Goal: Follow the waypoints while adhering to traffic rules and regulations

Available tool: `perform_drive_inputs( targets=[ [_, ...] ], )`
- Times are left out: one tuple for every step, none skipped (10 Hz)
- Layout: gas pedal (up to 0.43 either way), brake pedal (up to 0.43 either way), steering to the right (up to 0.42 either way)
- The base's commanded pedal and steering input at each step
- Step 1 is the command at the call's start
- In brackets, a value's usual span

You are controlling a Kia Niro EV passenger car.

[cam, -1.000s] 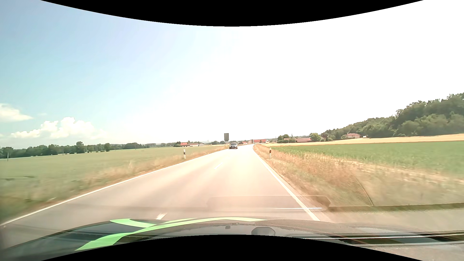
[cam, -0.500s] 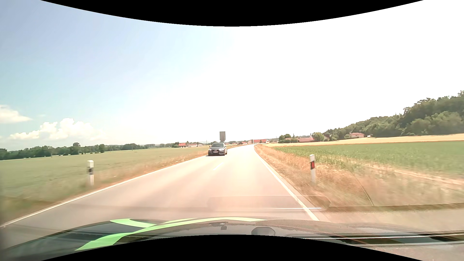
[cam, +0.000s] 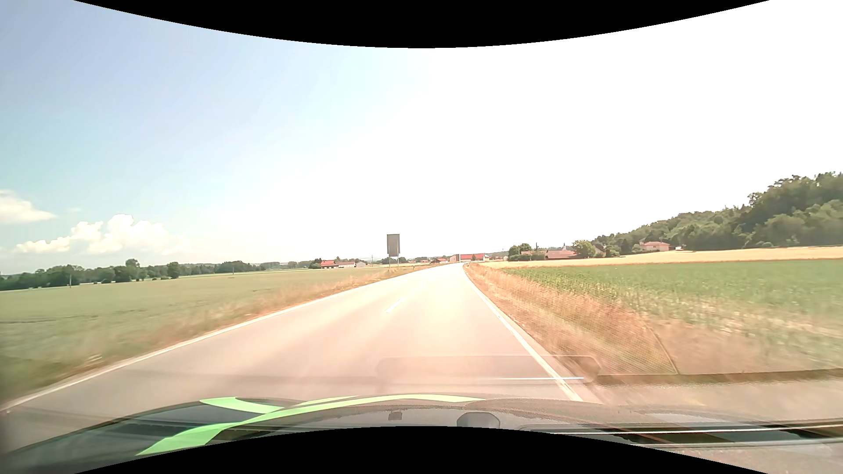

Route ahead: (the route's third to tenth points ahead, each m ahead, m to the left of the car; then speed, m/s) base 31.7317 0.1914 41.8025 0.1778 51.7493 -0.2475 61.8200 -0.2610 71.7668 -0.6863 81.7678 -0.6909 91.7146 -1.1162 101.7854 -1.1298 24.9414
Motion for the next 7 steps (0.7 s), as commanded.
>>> perform_drive_inputs(
  targets=[
    [0.339,0.000,-0.002],
    [0.358,0.000,-0.001],
    [0.358,0.000,0.000],
    [0.358,0.000,0.000],
    [0.319,0.000,0.001],
    [0.268,0.000,0.001],
    [0.268,0.000,0.001]
  ],
)
